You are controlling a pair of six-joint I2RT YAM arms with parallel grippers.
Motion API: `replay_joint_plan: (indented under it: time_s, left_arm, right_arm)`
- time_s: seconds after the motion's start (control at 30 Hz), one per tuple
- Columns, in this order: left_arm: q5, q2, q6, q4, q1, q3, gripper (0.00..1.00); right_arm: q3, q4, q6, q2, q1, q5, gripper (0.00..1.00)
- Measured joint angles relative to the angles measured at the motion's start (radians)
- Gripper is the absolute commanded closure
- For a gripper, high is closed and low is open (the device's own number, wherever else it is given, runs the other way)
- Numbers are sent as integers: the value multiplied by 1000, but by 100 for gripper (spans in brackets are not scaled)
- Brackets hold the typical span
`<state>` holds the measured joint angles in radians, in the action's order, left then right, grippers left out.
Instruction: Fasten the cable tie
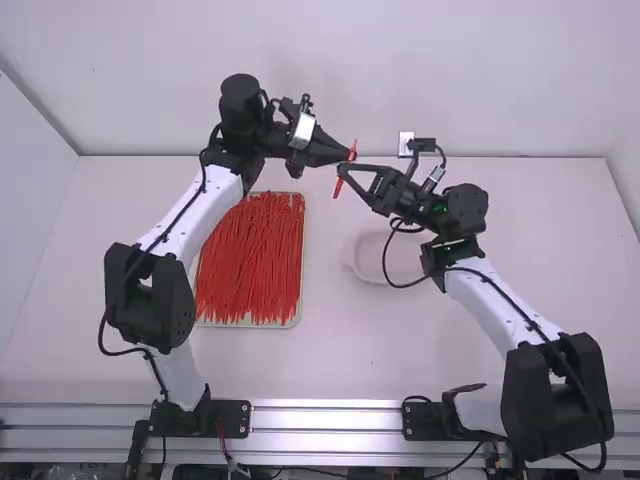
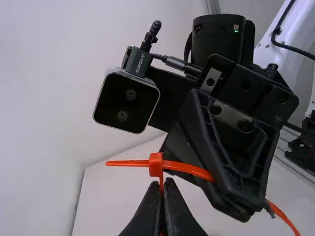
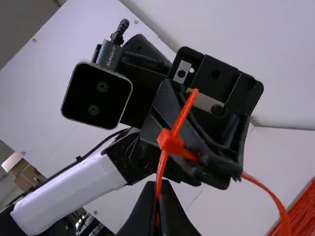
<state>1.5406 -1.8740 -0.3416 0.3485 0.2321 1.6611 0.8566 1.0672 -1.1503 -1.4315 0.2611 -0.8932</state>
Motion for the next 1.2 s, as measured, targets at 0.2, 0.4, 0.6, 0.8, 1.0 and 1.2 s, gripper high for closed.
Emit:
replay_joint_plan:
  time_s: [0.2, 0.4, 0.6, 0.8, 1.0, 1.2]
  left_arm:
    - [-5, 0, 7, 0, 6, 0, 98]
    - [-6, 0, 8, 0, 6, 0, 99]
    - [-13, 0, 21, -2, 10, 0, 99]
    - [-11, 0, 33, 0, 10, 0, 99]
    - [-26, 0, 35, -5, 14, 0, 99]
    - [-38, 0, 35, -11, 16, 0, 99]
  right_arm:
    - [0, 0, 0, 0, 0, 7, 100]
    - [0, 16, -3, 0, -11, 9, 100]
    - [0, 33, -17, 0, -19, 5, 100]
    - [0, 38, -22, 0, -20, 6, 100]
    - [0, 40, -26, 0, -43, -7, 100]
    - [0, 41, -28, 0, -58, -17, 100]
